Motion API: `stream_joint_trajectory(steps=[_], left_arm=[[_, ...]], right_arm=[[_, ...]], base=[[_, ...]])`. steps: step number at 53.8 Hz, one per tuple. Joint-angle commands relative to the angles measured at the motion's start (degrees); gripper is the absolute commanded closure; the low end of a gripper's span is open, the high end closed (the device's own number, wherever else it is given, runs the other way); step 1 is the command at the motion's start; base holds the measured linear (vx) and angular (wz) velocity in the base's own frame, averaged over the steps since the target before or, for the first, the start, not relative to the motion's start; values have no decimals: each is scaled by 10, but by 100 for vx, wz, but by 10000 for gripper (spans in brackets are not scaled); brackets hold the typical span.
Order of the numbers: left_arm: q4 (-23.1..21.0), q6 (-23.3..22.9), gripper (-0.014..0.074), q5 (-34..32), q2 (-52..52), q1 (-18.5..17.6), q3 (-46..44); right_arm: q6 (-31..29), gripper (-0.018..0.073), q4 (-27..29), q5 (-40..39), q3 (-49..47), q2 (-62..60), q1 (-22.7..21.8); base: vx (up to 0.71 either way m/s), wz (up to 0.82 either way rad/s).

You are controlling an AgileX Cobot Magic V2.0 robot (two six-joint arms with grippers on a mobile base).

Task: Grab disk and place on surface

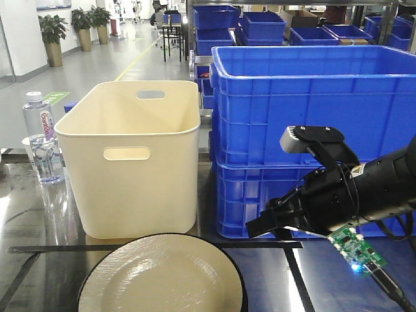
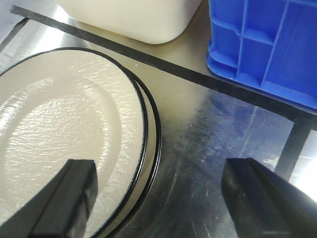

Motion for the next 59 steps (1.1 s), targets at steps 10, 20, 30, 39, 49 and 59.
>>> stream_joint_trajectory(steps=[10,20,30,39,49,59], left_arm=[[21,-8,595,-62,-3,-1,-11],[21,-8,595,-61,-3,-1,-11],[21,-8,595,-61,-3,-1,-11],[21,-8,595,-61,-3,-1,-11],[21,-8,595,-61,-3,-1,-11],[21,-8,595,-61,-3,-1,-11]], right_arm=[[-2,-15,13,-25,-19,-19,-3],[-2,-15,13,-25,-19,-19,-3],[-2,-15,13,-25,-19,-19,-3],[-2,-15,13,-25,-19,-19,-3],[16,5,7,-24,-19,-22,-3],[62,154,-20,-69,33,-78,-3]], base=[[0,0],[0,0],[0,0],[0,0],[0,0],[0,0]])
